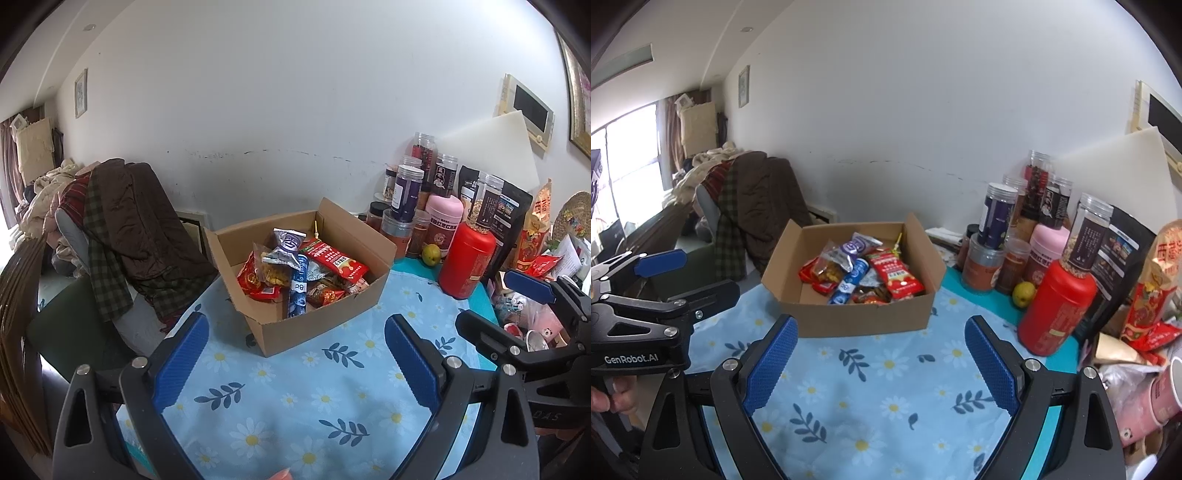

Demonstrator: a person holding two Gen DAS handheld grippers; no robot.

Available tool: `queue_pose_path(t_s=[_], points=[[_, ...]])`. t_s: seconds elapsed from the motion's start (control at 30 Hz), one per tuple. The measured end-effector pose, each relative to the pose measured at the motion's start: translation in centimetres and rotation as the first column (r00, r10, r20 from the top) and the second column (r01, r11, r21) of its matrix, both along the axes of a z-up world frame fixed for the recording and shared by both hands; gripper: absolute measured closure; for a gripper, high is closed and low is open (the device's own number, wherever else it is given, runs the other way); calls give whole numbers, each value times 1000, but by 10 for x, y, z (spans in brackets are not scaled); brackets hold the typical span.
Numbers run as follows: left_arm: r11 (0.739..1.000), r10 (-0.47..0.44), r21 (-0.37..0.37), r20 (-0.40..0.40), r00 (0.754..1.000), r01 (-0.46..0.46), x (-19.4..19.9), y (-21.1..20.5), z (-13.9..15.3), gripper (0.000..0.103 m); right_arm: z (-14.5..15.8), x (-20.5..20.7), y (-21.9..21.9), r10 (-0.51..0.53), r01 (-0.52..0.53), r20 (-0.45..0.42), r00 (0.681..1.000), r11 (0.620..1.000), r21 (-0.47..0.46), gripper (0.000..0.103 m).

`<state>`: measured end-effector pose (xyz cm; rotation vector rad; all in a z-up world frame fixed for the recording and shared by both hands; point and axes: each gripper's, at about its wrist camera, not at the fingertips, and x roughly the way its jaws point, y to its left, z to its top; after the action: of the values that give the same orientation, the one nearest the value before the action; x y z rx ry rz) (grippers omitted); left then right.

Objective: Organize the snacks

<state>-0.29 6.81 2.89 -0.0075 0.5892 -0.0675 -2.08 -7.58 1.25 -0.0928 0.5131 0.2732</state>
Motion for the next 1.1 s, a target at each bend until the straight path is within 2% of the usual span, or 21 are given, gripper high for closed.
queue_pose_path(t_s=[1.1], points=[[999,4,39,23,1000,-5,-12,-11,9,5,4,-11,-11,-30,30,21,999,999,-14,10]])
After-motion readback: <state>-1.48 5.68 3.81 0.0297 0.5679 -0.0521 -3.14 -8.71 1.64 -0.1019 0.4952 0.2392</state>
